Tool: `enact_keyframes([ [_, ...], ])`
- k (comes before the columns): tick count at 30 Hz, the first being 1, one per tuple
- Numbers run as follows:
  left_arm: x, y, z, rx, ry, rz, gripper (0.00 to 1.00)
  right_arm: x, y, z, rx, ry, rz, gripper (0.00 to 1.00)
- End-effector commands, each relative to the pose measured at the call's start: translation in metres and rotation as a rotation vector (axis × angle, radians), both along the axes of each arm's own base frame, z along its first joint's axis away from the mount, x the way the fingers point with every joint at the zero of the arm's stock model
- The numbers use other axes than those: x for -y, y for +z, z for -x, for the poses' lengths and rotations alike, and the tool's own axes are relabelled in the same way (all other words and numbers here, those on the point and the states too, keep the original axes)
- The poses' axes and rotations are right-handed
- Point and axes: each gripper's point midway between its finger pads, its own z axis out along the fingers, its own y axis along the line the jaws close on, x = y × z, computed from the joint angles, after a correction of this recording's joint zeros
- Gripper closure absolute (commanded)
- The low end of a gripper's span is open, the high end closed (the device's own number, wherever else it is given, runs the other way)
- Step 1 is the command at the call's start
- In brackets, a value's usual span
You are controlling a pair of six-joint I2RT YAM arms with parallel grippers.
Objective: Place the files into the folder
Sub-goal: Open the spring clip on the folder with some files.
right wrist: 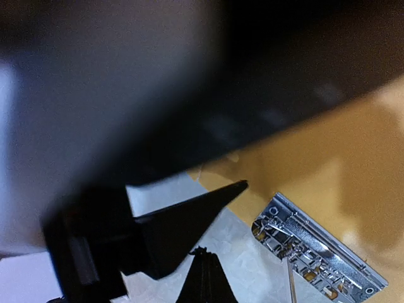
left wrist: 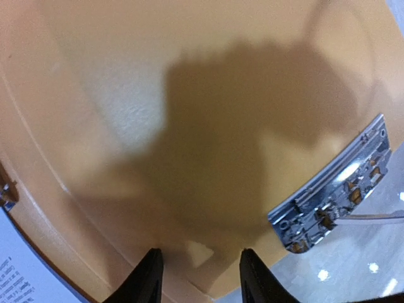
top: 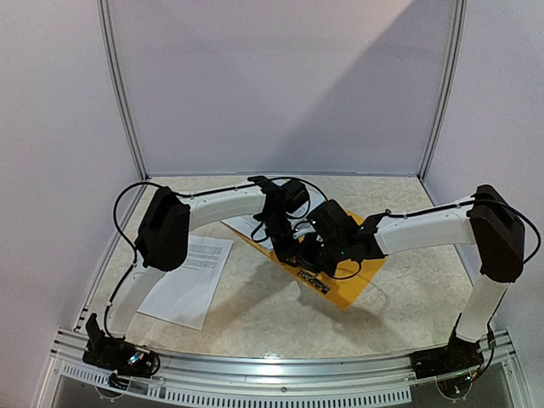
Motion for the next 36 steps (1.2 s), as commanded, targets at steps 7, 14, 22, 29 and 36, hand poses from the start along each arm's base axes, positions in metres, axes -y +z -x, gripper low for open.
enact_keyframes([
  [7, -0.035, 0.051, -0.029, -0.112, 0.094, 0.096, 0.54, -0.012, 0.028, -0.024, 0.084, 0.026, 0.033, 1.0],
  [14, -0.048, 0.098, -0.009, -0.17, 0.052, 0.165, 0.53, 0.051, 0.035, -0.002, 0.056, -0.002, 0.221, 1.0],
  [22, -0.091, 0.095, 0.0, -0.206, 0.085, 0.094, 0.53, 0.092, 0.009, 0.039, -0.059, -0.043, 0.248, 1.0],
  [29, -0.111, 0.08, 0.005, -0.23, 0.116, 0.04, 0.5, 0.054, -0.01, 0.041, -0.119, 0.054, 0.173, 1.0],
  [36, -0.125, 0.079, 0.005, -0.224, 0.126, 0.019, 0.44, 0.025, -0.01, 0.029, -0.105, 0.096, 0.1, 1.0],
])
